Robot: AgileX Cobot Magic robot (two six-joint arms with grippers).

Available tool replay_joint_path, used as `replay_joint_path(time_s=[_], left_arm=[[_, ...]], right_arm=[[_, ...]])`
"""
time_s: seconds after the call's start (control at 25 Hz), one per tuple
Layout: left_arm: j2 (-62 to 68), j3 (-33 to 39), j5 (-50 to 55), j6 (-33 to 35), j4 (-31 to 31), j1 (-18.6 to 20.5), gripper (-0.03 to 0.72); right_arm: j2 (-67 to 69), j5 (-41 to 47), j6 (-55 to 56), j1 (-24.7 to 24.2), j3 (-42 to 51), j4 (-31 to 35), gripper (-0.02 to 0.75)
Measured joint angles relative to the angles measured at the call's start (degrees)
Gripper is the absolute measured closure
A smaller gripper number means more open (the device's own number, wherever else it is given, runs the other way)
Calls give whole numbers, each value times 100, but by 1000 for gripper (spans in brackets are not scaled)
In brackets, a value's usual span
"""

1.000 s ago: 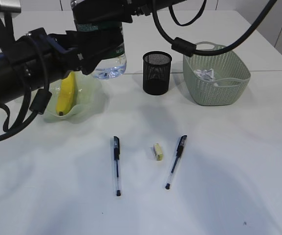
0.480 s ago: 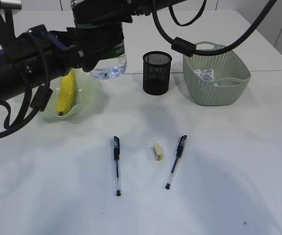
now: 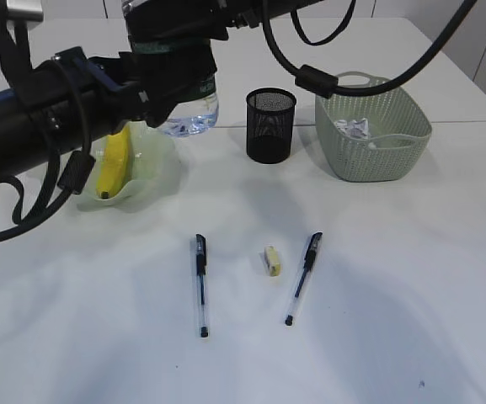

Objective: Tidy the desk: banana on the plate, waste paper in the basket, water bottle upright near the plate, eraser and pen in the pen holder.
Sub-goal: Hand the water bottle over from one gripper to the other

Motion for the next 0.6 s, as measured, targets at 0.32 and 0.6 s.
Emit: replay_joint_path(time_s=[0.32, 0.6], left_arm=[[100, 0, -126, 0, 0, -9, 97], [113, 0, -190, 0, -11, -9, 97]], right_arm=[[4, -17, 0, 0, 0, 0, 351], [4, -17, 0, 0, 0, 0, 351]])
